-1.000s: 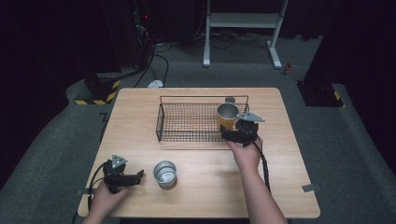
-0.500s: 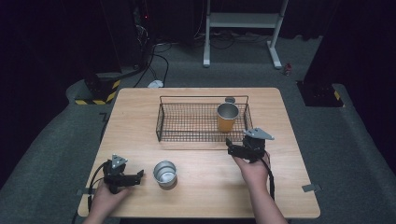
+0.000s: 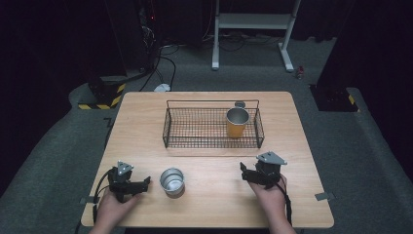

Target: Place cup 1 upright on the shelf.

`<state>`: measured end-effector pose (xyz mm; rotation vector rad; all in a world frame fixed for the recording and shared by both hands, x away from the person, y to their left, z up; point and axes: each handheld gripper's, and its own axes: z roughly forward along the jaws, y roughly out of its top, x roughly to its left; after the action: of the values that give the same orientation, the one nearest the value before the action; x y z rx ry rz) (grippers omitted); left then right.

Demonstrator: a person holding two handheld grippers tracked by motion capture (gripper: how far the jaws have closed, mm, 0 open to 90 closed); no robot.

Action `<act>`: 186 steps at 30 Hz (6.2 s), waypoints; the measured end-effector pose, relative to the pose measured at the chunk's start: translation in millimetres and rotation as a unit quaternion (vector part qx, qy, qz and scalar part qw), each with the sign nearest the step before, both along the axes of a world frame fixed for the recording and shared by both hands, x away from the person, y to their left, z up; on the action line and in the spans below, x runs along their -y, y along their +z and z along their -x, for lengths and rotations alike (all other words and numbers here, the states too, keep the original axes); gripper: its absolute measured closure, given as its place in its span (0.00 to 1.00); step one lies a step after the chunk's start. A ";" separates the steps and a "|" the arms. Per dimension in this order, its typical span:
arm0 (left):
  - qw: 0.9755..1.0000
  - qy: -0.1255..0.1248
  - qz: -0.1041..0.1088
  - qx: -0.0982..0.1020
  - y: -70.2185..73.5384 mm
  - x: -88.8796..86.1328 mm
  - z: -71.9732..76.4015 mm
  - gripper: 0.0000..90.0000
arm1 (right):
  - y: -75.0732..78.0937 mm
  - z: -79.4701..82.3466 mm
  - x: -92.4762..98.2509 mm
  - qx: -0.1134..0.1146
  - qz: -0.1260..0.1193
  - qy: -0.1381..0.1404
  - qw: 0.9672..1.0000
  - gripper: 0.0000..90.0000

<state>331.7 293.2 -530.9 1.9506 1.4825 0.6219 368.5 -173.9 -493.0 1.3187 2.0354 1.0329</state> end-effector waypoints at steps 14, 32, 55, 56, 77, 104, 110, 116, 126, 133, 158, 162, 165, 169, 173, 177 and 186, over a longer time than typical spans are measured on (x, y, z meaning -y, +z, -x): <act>1.000 0.017 0.001 0.000 0.1 0.2 -0.5 0.00 | -29.6 16.9 12.9 -0.068 0.017 0.005 0.998 0.15; 0.999 -0.013 0.031 -0.020 4.8 2.3 -4.3 0.00 | -32.0 15.1 12.6 -0.076 0.039 0.025 0.996 0.11; 0.992 -0.081 0.088 0.044 34.3 -2.9 13.8 0.01 | -32.1 16.9 10.7 -0.077 0.038 0.025 0.996 0.11; 0.992 -0.084 0.086 0.047 36.5 -2.1 14.7 0.00 | -32.1 16.9 10.8 -0.077 0.038 0.025 0.996 0.11; 0.984 -0.125 0.093 0.083 76.2 28.9 9.1 0.00 | -32.1 16.9 10.7 -0.077 0.038 0.025 0.996 0.11; 0.965 -0.213 0.124 0.092 80.9 75.8 25.4 0.00 | -32.1 17.0 10.6 -0.078 0.038 0.025 0.996 0.11; 0.962 -0.225 0.124 0.096 78.0 84.6 28.8 0.00 | -32.1 16.9 10.7 -0.077 0.039 0.025 0.996 0.11; 0.960 -0.233 0.122 0.099 74.8 87.8 27.9 0.00 | -32.1 16.9 10.7 -0.077 0.038 0.025 0.996 0.11; 0.958 -0.241 0.119 0.100 69.4 89.1 28.9 0.00 | -32.1 16.9 10.6 -0.078 0.038 0.025 0.996 0.11; 0.960 -0.240 0.109 0.097 66.2 90.1 28.6 0.00 | -32.1 17.0 10.6 -0.078 0.038 0.025 0.996 0.11; 0.965 -0.233 0.086 0.084 46.6 84.1 25.7 0.00 | -32.1 17.0 10.6 -0.078 0.038 0.025 0.996 0.11; 0.965 -0.233 0.087 0.083 44.5 82.2 26.3 0.00 | -32.1 17.0 10.6 -0.078 0.038 0.025 0.996 0.11; 0.965 -0.234 0.089 0.082 42.8 82.1 27.2 0.00 | -32.1 17.0 10.6 -0.077 0.038 0.025 0.996 0.11; 0.965 -0.234 0.088 0.079 41.2 82.0 28.0 0.00 | -32.1 17.0 10.6 -0.078 0.038 0.025 0.996 0.11; 0.965 -0.235 0.086 0.077 39.1 82.3 28.5 0.00 | -32.1 17.0 10.6 -0.078 0.038 0.025 0.996 0.11; 0.965 -0.239 0.080 0.075 36.8 82.7 28.5 0.00 | -32.1 17.0 10.6 -0.078 0.038 0.025 0.996 0.11; 0.965 -0.240 0.082 0.072 31.9 79.4 26.8 0.00 | -32.1 16.9 10.7 -0.077 0.039 0.025 0.996 0.11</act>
<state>304.9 213.8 -499.0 1.9856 0.8920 0.3978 351.6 -184.7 -525.1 1.3501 2.2103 0.8887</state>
